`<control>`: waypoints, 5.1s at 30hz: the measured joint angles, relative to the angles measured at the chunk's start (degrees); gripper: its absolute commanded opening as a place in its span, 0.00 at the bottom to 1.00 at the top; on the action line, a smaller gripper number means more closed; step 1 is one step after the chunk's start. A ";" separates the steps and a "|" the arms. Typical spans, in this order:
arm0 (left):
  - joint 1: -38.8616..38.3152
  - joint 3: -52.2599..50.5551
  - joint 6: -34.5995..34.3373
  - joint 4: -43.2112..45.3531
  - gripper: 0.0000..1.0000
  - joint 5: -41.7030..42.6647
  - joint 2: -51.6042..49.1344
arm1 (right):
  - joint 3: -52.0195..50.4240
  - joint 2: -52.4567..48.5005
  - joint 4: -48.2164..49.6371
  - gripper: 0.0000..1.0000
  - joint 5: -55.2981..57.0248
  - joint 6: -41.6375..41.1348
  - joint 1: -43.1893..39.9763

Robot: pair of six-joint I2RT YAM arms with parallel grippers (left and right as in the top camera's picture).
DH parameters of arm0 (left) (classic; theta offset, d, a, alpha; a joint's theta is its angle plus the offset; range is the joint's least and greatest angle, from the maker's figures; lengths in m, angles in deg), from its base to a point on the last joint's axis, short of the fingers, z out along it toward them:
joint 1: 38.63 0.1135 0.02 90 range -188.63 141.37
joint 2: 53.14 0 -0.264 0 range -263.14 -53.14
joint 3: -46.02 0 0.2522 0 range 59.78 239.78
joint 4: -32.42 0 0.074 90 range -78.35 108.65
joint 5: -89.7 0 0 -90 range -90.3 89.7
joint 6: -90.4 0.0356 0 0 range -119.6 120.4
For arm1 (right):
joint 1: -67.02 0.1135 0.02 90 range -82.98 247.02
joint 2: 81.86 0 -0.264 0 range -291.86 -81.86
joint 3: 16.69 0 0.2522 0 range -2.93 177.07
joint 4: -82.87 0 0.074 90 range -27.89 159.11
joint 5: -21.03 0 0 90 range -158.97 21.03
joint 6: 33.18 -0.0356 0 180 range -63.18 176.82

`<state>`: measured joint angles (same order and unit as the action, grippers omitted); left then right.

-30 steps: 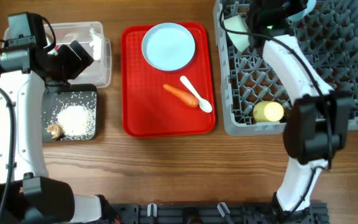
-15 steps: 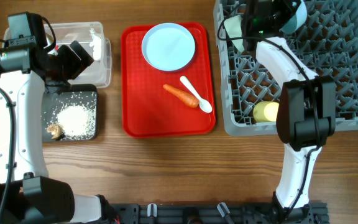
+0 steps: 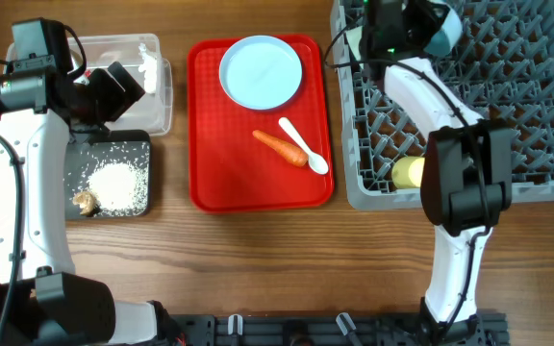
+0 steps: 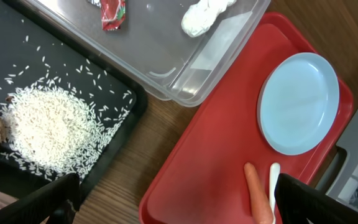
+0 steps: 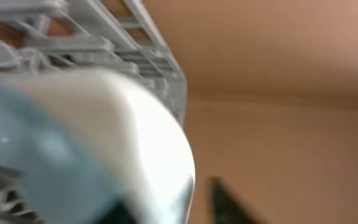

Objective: Sort waste into correct bins and load items into the dishwasher rack
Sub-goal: 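Set the blue bowl into the rack and open the right gripper, then reach the right gripper to the blue plate's rim and grasp it, then lift the blue plate off the red tray and carry it to the rack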

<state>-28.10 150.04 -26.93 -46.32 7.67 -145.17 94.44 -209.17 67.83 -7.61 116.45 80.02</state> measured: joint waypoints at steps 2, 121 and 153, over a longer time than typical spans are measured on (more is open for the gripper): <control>0.00 0.00 0.00 0.31 1.00 -0.02 0.00 | -0.26 0.00 -0.11 1.00 -0.37 0.00 0.85; 0.00 0.00 0.02 -2.08 1.00 0.00 0.00 | 0.50 -4.66 -26.62 0.04 -50.60 -103.21 17.33; 0.00 0.00 0.00 -2.08 1.00 0.00 0.00 | 3.61 32.63 -26.91 0.04 -17.38 -58.10 9.46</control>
<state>-28.10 150.04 -26.93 -48.39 7.67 -145.17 98.04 -176.54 40.93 -24.99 58.36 89.48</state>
